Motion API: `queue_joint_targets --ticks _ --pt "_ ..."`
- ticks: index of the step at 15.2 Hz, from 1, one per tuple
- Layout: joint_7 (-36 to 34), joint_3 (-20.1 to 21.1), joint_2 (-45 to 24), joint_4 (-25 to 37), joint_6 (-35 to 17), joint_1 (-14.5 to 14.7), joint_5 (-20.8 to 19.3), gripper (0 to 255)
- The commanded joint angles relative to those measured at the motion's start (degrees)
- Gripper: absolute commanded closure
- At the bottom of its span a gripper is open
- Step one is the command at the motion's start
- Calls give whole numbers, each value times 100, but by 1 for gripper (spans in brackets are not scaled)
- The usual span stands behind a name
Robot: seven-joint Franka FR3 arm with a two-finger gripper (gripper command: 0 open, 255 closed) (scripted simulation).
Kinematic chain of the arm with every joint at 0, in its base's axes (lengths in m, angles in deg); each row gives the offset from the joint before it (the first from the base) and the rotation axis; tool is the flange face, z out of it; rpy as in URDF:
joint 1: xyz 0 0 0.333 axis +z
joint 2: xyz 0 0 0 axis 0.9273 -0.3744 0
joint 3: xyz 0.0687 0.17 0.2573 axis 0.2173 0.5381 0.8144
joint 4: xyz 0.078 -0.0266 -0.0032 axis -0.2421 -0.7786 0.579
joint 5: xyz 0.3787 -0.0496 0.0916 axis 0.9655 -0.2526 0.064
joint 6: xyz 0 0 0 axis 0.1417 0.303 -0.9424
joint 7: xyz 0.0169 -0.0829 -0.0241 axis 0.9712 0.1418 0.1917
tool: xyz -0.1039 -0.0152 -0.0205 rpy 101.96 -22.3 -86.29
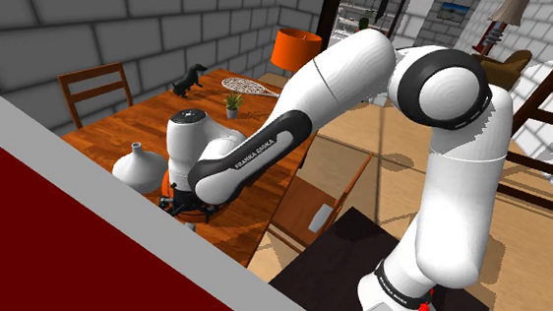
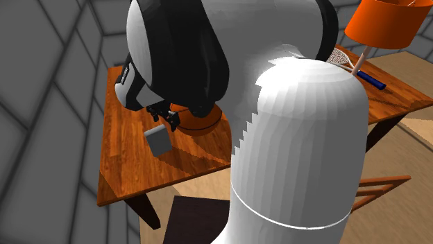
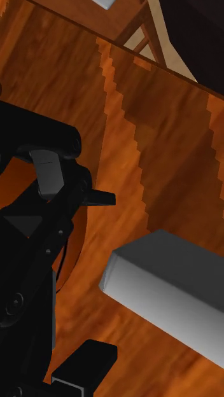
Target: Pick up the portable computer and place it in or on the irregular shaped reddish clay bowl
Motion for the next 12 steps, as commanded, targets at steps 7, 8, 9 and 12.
queue_joint_targets --ticks 7,8,9,12 --pt "0 1 2 2 4 0 1 255" --pt "-1 0 -1 4 3 1 0 255" --pt "5 2 8 -1 6 -4 5 255" --pt "43 40 113 16 121 -31 69 255"
